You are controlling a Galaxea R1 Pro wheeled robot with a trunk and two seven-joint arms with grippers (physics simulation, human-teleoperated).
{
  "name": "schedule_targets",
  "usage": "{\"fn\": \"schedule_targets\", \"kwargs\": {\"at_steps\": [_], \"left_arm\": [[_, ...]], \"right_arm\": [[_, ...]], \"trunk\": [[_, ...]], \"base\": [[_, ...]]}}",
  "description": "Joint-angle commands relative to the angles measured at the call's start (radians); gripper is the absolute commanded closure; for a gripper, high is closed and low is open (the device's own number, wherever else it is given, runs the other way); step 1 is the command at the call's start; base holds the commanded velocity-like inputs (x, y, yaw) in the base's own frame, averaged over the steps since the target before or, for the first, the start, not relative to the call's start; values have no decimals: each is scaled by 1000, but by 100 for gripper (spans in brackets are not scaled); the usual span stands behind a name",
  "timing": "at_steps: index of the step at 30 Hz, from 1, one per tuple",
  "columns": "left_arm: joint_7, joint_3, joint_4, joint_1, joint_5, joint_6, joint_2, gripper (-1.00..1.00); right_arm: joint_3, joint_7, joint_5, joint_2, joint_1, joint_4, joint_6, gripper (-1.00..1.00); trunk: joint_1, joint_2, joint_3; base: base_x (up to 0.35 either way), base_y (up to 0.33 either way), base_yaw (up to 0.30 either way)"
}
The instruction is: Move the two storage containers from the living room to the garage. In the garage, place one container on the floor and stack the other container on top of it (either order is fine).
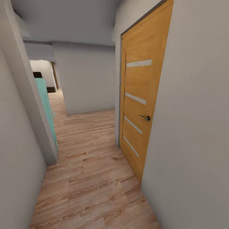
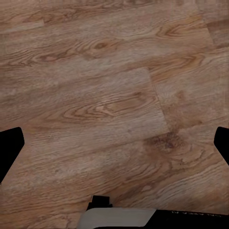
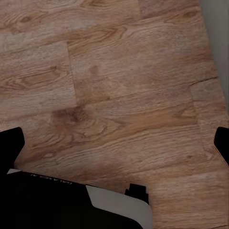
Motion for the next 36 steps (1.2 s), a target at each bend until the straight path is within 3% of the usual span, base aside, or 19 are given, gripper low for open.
{"fn": "schedule_targets", "kwargs": {"at_steps": [1,36], "left_arm": [[-3,1,4,-2,6,-6,0,-100],[-1,1,5,-2,5,-6,-2,-100]], "right_arm": [[-9,1,10,-1,-2,4,-7,-100],[-9,1,10,-1,-2,4,-7,-100]], "trunk": [[1,-2,-2],[1,-2,-2]], "base": [[323,0,279],[323,0,279]]}}
